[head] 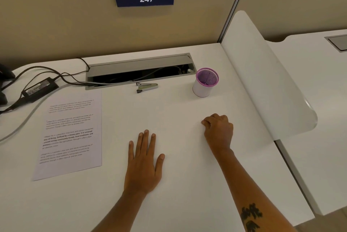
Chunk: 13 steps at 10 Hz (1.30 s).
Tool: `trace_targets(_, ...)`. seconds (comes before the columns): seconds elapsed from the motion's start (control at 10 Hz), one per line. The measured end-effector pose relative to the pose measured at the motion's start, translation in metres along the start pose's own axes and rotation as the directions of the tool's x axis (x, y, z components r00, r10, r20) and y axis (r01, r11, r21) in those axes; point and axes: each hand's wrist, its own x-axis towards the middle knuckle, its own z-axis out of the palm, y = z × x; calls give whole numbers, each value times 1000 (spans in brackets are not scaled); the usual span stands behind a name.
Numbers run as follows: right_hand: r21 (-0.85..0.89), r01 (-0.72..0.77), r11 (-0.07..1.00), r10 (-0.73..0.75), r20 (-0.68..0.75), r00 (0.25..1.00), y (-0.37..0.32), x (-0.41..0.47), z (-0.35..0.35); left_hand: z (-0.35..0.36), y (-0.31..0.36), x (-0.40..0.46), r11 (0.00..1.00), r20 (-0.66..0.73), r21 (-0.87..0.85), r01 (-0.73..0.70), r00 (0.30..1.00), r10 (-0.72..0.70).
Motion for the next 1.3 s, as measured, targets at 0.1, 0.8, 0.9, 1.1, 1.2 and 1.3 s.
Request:
trace_targets(0.1, -108, 25, 994, -24, 14, 1000, -6, 3, 3, 0, 0, 0, 1000, 5, 2, 1, 1000, -1)
trace_targets(0.8, 53, -63, 997, 49, 239, 970, 11, 25, -7, 0, 1, 1, 1000, 27, 21, 9, 1000, -9)
trace_targets(0.9, 216, -217, 952, 161, 249, 955, 4, 59, -33, -1, 1, 0, 1000, 27, 20, 10, 1000, -11)
trace_targets(1.1, 356, -160, 921, 112, 152, 982, -24, 130, -68, -1, 1, 0, 1000, 25, 14, 8, 1000, -8)
trace_targets(1.2, 294, -124, 948, 70, 189, 980, -41, 160, -78, 0, 0, 0, 1000, 20, 16, 5, 1000, -5)
trace_targets(1.3, 234, -71, 970, 21, 210, 978, -48, 173, -79, 0, 0, 1, 1000, 16, 12, 5, 1000, -5)
